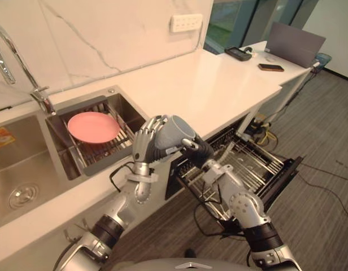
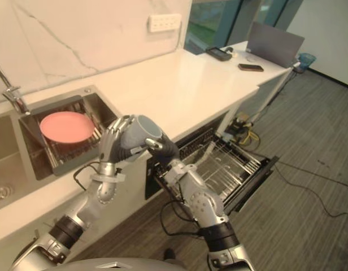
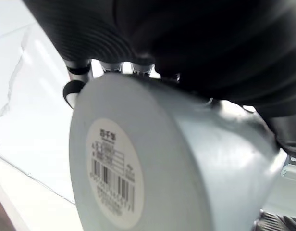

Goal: Walk over to the sink, pick up the cup, carry it to the dishwasher, place the cup inside the dishwasher, then close the dishwasher door

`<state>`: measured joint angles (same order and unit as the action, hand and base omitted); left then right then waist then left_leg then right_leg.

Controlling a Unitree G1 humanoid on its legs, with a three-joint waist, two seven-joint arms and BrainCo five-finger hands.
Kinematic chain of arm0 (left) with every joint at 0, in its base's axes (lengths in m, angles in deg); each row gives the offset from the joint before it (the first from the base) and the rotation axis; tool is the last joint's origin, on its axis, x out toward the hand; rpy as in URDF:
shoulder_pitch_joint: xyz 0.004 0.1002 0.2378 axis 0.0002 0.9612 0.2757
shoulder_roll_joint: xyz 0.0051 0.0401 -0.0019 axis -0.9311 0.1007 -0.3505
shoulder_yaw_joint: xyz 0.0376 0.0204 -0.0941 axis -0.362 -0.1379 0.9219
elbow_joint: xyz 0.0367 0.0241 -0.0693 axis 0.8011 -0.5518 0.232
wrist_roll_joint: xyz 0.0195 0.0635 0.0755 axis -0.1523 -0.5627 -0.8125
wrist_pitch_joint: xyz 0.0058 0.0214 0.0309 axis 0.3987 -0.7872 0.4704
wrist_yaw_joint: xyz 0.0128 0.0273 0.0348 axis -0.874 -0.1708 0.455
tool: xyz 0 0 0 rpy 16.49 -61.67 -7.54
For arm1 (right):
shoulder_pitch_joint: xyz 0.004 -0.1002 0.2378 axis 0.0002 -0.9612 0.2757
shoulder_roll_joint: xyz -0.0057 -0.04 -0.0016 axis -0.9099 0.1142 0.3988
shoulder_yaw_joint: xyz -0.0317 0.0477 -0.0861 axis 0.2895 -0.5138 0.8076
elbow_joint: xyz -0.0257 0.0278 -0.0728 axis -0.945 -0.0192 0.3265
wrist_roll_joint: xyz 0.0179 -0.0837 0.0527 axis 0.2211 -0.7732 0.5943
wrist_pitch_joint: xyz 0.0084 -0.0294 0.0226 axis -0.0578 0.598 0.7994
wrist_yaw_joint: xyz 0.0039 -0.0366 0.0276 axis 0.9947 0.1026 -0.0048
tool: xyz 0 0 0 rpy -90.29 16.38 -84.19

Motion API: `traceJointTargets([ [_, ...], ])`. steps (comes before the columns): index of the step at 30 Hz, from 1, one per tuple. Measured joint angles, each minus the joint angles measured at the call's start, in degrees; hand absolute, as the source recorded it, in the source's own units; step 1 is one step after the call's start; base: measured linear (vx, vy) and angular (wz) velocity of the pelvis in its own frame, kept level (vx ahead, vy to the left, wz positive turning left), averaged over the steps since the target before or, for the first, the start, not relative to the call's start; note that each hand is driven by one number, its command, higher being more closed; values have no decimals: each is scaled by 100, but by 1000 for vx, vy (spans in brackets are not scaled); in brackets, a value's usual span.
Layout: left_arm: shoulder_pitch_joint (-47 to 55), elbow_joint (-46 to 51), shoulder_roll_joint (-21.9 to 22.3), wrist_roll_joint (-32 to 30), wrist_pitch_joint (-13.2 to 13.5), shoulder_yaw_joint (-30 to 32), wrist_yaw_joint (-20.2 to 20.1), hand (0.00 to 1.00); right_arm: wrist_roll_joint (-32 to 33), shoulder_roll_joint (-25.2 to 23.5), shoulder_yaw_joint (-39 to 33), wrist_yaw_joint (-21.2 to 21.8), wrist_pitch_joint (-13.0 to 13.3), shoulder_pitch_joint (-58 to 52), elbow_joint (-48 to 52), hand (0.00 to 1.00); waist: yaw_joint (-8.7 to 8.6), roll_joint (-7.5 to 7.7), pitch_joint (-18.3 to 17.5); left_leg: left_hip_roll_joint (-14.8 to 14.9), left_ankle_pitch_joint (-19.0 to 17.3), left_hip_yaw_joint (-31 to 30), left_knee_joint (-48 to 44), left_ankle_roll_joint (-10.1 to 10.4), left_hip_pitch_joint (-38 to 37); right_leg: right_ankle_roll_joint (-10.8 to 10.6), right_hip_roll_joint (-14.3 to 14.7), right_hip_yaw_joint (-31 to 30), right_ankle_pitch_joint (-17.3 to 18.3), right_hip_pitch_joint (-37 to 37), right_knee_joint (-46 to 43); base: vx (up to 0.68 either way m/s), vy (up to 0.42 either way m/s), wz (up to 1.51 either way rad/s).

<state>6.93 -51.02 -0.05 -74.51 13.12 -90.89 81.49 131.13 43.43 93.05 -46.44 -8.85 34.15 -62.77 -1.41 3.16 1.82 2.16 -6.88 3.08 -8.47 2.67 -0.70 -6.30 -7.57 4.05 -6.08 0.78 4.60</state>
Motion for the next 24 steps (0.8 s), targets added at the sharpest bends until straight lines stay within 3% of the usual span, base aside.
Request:
traceJointTargets([
  [4,0,-2,-132,1,-42,-93,18,100,-76,71,130,-164,-44,103,-1,0,13,26,9,-14,97,-8,128,8,-20,10,-8,6,-24,-30,0,-26,-2,3],
  [5,-7,-2,-146,2,-84,-116,24,100,-80,65,138,-248,-79,155,-14,100,11,38,17,-18,132,-9,168,10,-23,14,-10,7,-38,-41,0,-43,-3,0],
  [15,-136,-157,-176,10,-346,-281,145,100,-256,74,240,-717,-83,339,-24,100,1,48,22,-16,186,-20,172,23,-21,70,-9,9,-40,-40,0,-41,2,0],
  [24,-188,-217,-230,13,-492,-345,261,100,-431,31,507,-1112,289,459,-24,100,57,48,24,-17,255,-157,202,51,43,39,-5,149,-75,-29,-1,-15,-3,8],
])
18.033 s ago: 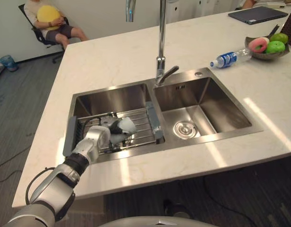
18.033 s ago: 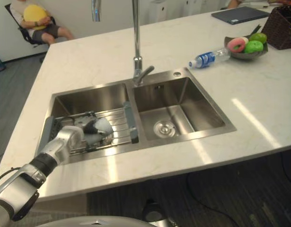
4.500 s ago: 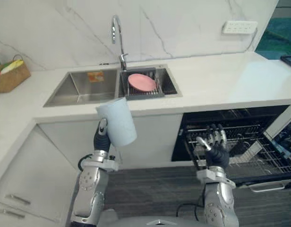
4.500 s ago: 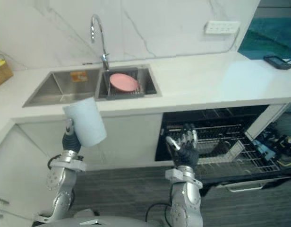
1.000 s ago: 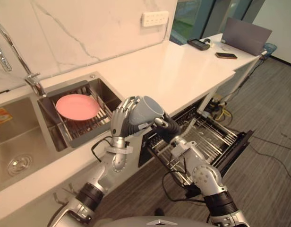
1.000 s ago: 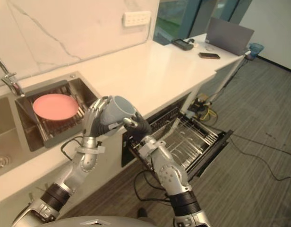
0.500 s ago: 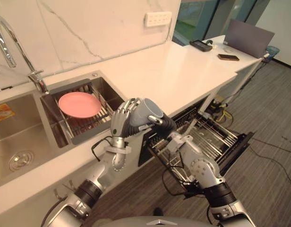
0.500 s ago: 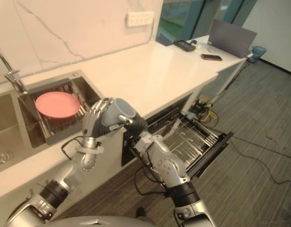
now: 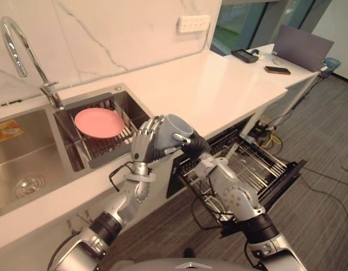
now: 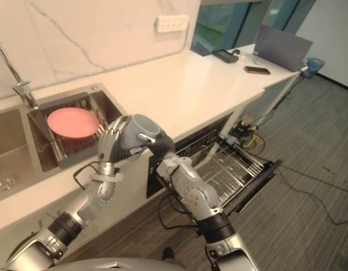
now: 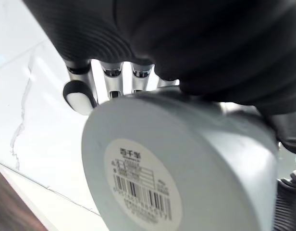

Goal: Walk over to the sink, pick up the cup, carry it to the dishwasher, place the cup inside the dishwasher, then close the dishwasher door

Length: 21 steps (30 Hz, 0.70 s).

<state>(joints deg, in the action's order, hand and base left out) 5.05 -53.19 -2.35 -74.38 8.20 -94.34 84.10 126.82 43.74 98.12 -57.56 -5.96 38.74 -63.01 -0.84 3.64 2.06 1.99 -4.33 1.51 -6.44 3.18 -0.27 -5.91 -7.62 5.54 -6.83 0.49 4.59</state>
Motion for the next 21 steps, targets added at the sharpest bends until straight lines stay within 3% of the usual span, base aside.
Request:
traceJointTargets([
  [3,-3,-65,-3,1,-12,-33,6,100,-96,-15,97,-178,148,0,0,100,10,-2,1,-4,10,-1,0,0,10,1,-2,-1,-20,9,0,0,0,0],
  [4,-15,-92,-3,1,-12,-41,6,0,-98,-39,106,-241,185,0,0,100,10,-5,3,-3,13,-3,0,0,10,4,-2,0,-22,10,0,0,0,0],
  [6,-33,-117,-4,1,-12,-60,6,0,-101,-76,106,-292,306,0,0,100,15,-18,11,-3,18,-6,1,-1,13,8,-2,2,-25,10,-1,0,0,0],
  [8,-24,-131,-46,2,-12,-169,24,0,-135,-206,64,-483,717,5,0,100,21,-47,31,-3,31,-6,11,-4,13,21,-2,2,-28,8,-1,-34,8,0],
  [11,7,-130,-50,7,-12,-285,33,0,-322,-275,58,-692,1100,74,2,100,28,-54,34,-6,110,-13,104,1,13,39,-4,10,-39,-30,0,-34,1,2],
  [17,14,-131,-37,6,-12,-308,209,0,-335,-391,73,-850,1294,113,2,100,28,-105,66,-4,160,-23,159,9,6,61,0,17,-47,-45,-1,-30,-2,1],
  [21,71,-124,-8,4,7,-298,302,0,-431,-468,16,-1027,1556,210,2,100,32,-159,100,-9,168,-15,163,9,5,67,-1,17,-51,-47,-1,-16,3,0],
])
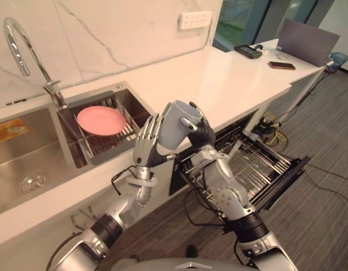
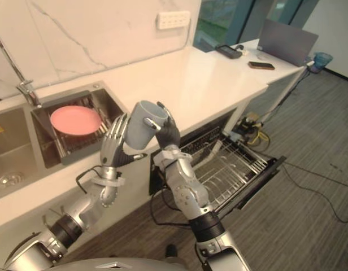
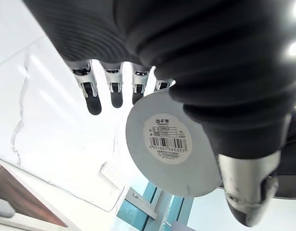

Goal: Walk over to the sink, pick up the cup, carry it to the dishwasher, place the cup inside the dishwasher, then close the dishwasher door

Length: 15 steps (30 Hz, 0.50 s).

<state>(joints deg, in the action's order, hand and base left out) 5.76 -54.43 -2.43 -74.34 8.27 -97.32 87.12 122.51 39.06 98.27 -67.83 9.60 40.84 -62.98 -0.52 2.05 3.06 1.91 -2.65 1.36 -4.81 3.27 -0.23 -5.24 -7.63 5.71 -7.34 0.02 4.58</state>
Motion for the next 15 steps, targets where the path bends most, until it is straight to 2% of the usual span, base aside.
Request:
traceJointTargets([
  [3,266,3,58,161,131,169,70,0,-121,-126,-417,-138,376,230,87,100,-9,-14,6,0,1,12,3,0,-17,-1,0,-10,2,1,0,0,0,0],
  [4,528,9,104,378,287,259,66,0,-239,-225,-921,-284,706,474,146,100,-17,-14,5,-2,0,19,2,0,-18,-1,-1,-12,2,-1,0,0,0,0],
  [5,632,32,119,463,373,309,65,0,-319,-203,-1142,-340,802,551,184,100,-6,-13,5,-4,0,20,1,0,-18,-1,-2,-10,2,0,0,-13,12,3],
  [7,1093,458,123,745,695,596,47,0,-404,-37,-2061,-374,1205,686,361,100,20,-12,5,-12,0,14,-1,-1,-22,-3,-9,16,19,0,0,-9,13,5],
  [10,1224,960,137,839,989,911,48,0,-412,319,-2862,-449,1469,679,357,100,4,-13,5,-22,-1,11,0,-1,-30,-18,-21,28,33,13,0,0,0,0],
  [15,1226,1367,310,1000,1297,1106,-49,0,-396,659,-3461,-461,1553,388,359,100,-64,-5,2,-15,-31,17,2,-5,-103,-32,-20,30,70,80,0,0,0,0],
])
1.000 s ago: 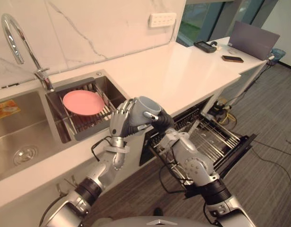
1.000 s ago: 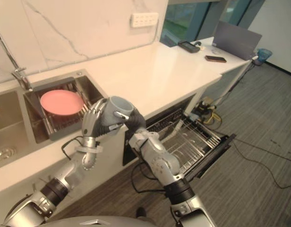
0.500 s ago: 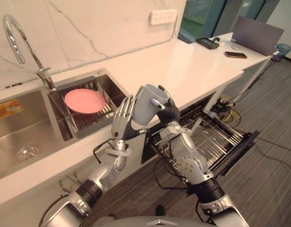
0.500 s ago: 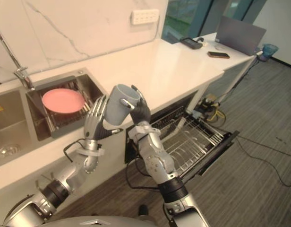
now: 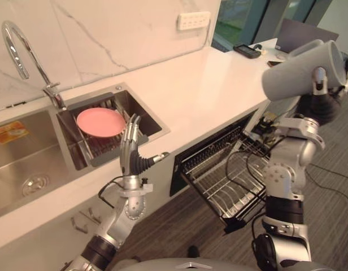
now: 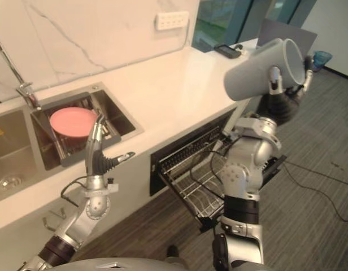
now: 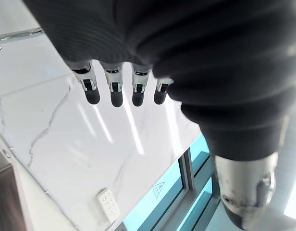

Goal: Walk over to the sink, pick up the cup, carry it to the dishwasher, place the cup inside the dishwasher, then close the dishwasher door

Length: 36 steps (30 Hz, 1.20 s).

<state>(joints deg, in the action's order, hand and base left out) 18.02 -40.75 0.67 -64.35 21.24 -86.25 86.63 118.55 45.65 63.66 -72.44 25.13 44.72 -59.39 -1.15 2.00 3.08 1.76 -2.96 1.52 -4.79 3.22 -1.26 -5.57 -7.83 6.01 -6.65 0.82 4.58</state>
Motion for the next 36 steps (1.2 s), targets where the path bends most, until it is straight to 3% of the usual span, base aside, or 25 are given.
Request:
traceJointTargets([
  [3,125,191,85,951,579,36,-734,0,-3,57,-258,63,-99,-346,-3,100,2,5,3,8,-12,4,0,4,4,-32,2,2,29,-7,0,0,0,0],
  [5,284,237,138,1745,822,-133,-1441,0,-73,56,-374,157,-229,-560,-8,100,7,9,5,13,-21,10,0,4,4,-36,3,1,39,-7,0,0,0,0],
  [6,410,255,184,2439,845,-338,-2073,0,-220,54,-385,179,-330,-688,-9,100,8,15,6,15,-32,19,0,4,4,-48,3,-5,49,-10,0,6,2,-4],
  [7,525,267,225,3067,816,-544,-2647,0,-401,53,-392,232,-471,-790,-17,100,17,22,7,17,-45,31,-1,7,4,-48,4,-22,49,-19,-1,9,3,-5],
  [8,569,282,241,3405,783,-671,-2936,0,-496,53,-397,258,-534,-839,-24,100,30,28,8,20,-50,37,-1,7,5,-48,5,-33,49,-26,-2,14,3,-8],
  [10,708,481,268,4614,571,-1053,-4090,0,-924,53,-468,375,-770,-1012,-181,100,49,70,24,31,-57,62,-1,9,18,-69,6,-46,49,-55,-74,12,1,-2],
  [11,727,527,267,4858,517,-1118,-4366,0,-1031,53,-498,403,-788,-1054,-288,100,61,88,24,35,-59,63,-1,10,18,-74,6,-46,55,-63,-92,0,0,0],
  [13,778,655,263,5636,214,-1323,-5301,0,-1191,53,-603,439,-879,-1178,-813,100,93,157,15,56,-72,64,-4,8,25,-87,2,-43,80,-90,-159,0,0,0],
  [16,894,634,259,5983,-197,-1462,-5914,0,-1245,53,-602,588,-888,-1350,-1289,100,117,200,14,56,-98,55,-14,6,34,-102,-10,-32,107,-91,-184,-2,2,1],
  [20,1030,1,172,5822,-516,-1534,-6184,0,-1303,98,-624,682,-855,-1357,-1817,100,126,211,2,53,-116,-16,-7,-8,98,-108,-24,84,171,-96,-234,-8,-1,15],
  [24,1130,-1630,38,4752,-666,-1238,-5874,0,-1537,238,-295,886,-889,-1320,-2557,100,183,210,0,55,-97,-61,-2,0,122,-108,-18,114,171,-122,-233,1,-11,5],
  [29,1272,-3634,-211,3442,-1015,150,-5242,0,-2190,373,-66,690,-982,-1193,-4019,100,186,204,3,-35,-40,-333,-20,-20,248,-123,-88,332,171,-83,-193,4,-1,22],
  [32,1204,-4103,-369,2984,-1003,830,-5042,0,-2544,587,185,480,-1046,-947,-4575,100,210,178,27,-85,-21,-424,-47,-30,285,-139,-129,399,160,-73,-194,-23,19,17],
  [36,1213,-4597,-655,2585,-1063,1386,-4803,0,-3114,1043,555,266,-1143,-271,-4948,100,288,79,515,-125,-86,-463,-307,-43,620,-110,-174,419,189,-255,-334,-130,37,8],
])
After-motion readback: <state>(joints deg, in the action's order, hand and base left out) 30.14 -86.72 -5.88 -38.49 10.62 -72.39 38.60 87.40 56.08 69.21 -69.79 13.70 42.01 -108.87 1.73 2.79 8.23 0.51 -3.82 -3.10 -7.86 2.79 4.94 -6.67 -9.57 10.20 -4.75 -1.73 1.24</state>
